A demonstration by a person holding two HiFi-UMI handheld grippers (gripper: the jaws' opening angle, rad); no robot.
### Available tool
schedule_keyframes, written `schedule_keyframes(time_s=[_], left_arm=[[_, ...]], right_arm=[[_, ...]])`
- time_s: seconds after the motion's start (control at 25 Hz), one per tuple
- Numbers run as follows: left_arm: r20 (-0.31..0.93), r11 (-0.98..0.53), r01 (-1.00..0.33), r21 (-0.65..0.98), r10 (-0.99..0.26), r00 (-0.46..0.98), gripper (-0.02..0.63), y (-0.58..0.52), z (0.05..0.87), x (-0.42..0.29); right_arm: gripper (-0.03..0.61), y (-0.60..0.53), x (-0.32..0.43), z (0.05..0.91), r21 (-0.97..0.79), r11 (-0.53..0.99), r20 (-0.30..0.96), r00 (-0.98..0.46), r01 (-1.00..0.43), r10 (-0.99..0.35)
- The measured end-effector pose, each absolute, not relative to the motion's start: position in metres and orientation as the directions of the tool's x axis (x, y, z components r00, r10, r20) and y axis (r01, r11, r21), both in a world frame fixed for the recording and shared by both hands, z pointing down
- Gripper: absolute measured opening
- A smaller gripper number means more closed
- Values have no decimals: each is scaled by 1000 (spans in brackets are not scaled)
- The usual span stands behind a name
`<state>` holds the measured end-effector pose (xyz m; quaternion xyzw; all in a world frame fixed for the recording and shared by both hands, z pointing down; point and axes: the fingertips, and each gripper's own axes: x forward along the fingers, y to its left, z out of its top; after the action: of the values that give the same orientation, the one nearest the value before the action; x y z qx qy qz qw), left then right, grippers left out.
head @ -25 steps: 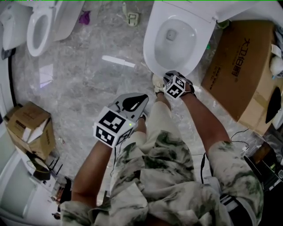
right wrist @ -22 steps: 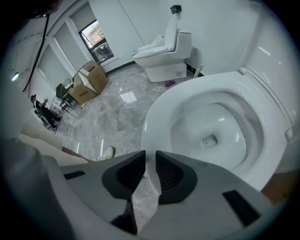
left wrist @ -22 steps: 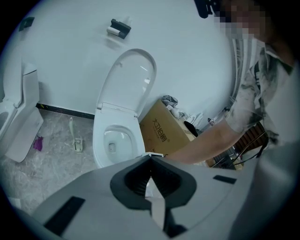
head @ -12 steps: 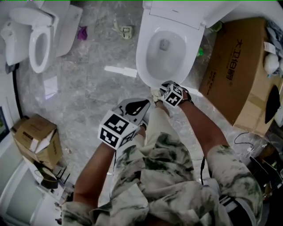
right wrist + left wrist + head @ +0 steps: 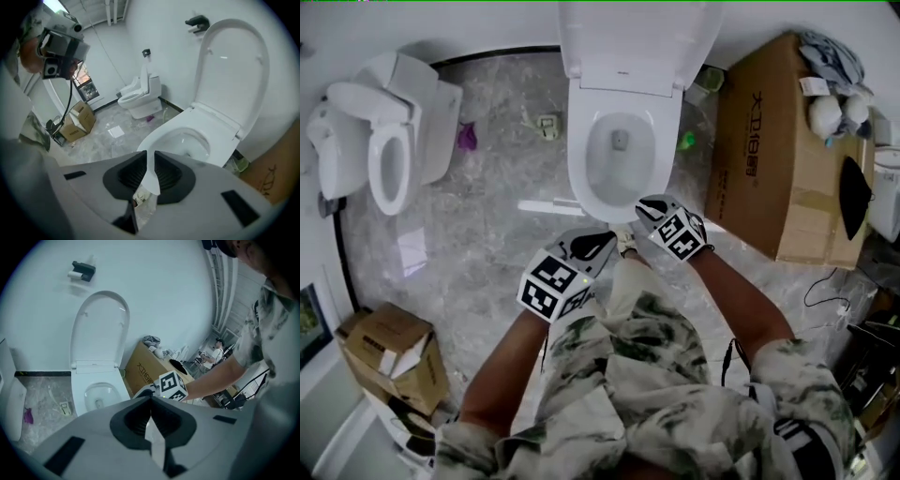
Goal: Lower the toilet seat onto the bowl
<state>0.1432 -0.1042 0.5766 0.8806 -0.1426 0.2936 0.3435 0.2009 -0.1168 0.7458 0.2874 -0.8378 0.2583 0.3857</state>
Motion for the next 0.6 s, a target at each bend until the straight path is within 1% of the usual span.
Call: schedule_keyframes(time_s=[0.08,0.28,0.4,0.6], left_arm=[[604,-755,-419,505,-39,796,23,-96,564,144],[569,-799,-372,472,-46,821,23,-49,521,125],[542,-820,-358,446,-70,837,23,-21,494,101],[491,-833,-360,420,-125,862,23,27,446,49]], right_arm=[[54,-112,206,713,-178,674,774,-525,-717,-354],[35,-59,199,634,-146,583,730,-485,-800,-481],[29,-24,185,585,-133,535,692,-464,-835,-553],[26,32,151,506,-92,501,626,-442,-860,-643]])
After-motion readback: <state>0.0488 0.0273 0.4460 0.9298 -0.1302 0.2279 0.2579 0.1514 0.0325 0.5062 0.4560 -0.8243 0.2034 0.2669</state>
